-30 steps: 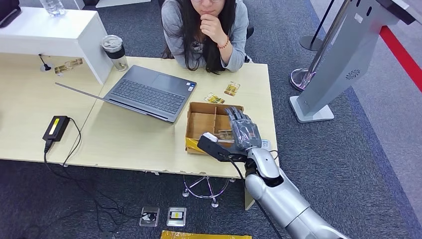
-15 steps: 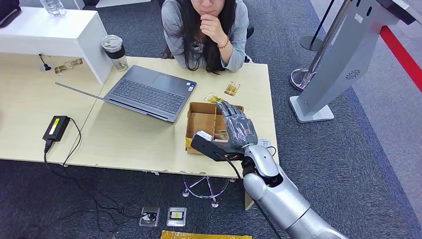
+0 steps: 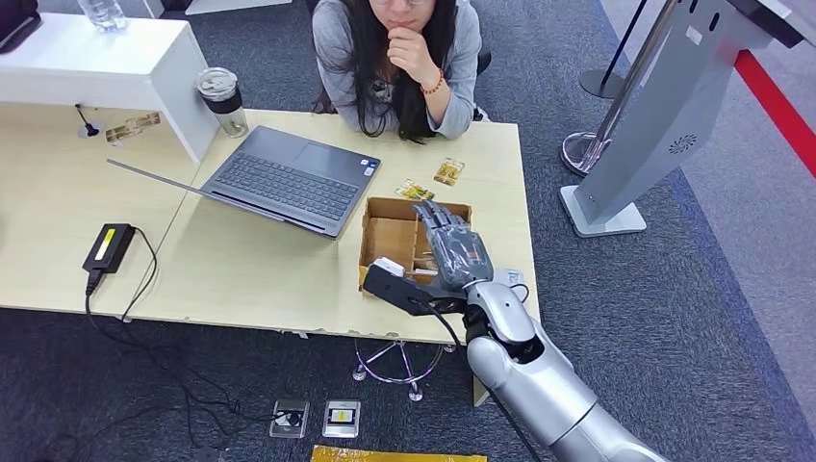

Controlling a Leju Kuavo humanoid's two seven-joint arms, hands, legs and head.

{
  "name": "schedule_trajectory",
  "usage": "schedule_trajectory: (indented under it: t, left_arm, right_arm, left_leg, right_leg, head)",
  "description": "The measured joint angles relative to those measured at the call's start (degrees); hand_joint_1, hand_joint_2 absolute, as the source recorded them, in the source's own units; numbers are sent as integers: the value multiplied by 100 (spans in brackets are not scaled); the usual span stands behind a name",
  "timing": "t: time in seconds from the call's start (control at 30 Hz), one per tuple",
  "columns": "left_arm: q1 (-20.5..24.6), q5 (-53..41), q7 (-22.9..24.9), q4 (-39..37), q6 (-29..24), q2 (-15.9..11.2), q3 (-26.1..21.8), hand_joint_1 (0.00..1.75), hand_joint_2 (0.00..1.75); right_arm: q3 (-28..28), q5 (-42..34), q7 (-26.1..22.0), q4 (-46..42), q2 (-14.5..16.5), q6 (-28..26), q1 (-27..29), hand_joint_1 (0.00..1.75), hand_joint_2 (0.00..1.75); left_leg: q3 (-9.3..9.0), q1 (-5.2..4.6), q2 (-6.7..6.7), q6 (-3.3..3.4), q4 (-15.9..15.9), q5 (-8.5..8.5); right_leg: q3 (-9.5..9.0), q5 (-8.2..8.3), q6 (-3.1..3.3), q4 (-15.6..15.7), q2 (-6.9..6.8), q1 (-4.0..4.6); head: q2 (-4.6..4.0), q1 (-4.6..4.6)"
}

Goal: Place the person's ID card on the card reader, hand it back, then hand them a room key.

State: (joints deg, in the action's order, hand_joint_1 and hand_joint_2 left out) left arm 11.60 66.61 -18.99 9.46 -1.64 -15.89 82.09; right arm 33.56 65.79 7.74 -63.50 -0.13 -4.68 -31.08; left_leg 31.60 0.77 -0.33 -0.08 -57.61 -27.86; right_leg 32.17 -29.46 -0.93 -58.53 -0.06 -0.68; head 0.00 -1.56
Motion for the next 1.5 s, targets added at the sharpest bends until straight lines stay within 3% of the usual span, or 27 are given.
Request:
schedule_trajectory:
  t: [0.73,1.1,1.5]
  left_arm:
    - [3,1,0,0,12,20,0,0,0]
    - [3,-47,-2,0,33,17,9,0,0]
    - [1,-45,0,0,41,9,11,0,0]
  right_arm:
    - [223,154,-31,473,132,-60,-136,0,175]
    - [320,334,48,998,127,-520,-206,0,175]
    - [240,390,75,1345,62,-410,-345,0,175]
  left_leg:
    - [2,1,0,0,0,0]
    - [1,1,0,0,0,0]
    - [1,0,0,0,0,0]
  right_leg:
    - [1,0,0,0,-3,0]
    - [2,0,0,0,-2,1]
    - [3,0,0,0,0,0]
  head:
    - [0,1]
    - [0,1]
    - [0,0]
